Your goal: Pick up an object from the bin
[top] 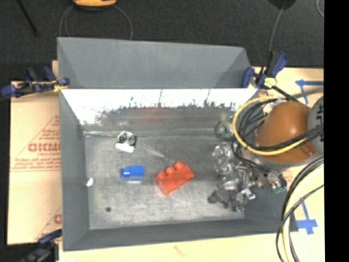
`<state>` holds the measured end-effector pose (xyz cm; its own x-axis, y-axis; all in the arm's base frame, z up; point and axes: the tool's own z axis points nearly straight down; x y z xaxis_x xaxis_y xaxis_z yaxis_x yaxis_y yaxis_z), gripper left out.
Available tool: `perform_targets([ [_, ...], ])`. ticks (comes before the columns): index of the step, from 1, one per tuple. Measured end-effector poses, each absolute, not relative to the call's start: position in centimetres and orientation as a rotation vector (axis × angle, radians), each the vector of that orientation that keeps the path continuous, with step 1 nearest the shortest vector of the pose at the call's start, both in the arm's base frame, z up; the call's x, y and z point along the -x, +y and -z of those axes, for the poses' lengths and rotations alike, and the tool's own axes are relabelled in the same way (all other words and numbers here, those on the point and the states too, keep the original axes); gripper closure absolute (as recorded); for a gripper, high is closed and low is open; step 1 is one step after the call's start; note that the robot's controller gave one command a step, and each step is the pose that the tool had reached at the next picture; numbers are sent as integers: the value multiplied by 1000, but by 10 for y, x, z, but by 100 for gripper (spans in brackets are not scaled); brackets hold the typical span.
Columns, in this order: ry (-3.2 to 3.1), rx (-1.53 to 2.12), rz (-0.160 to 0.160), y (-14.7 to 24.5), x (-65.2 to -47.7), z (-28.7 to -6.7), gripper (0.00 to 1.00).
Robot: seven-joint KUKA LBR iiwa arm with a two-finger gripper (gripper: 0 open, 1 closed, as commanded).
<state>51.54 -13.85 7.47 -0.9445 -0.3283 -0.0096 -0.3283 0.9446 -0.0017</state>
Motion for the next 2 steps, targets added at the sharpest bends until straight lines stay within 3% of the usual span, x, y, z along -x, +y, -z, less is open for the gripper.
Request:
perform_targets([
  [1, 3070, 521, 0, -136, -520, -77, 100],
  [2, 3100, 467, 6, -138, -511, -238, 100],
])
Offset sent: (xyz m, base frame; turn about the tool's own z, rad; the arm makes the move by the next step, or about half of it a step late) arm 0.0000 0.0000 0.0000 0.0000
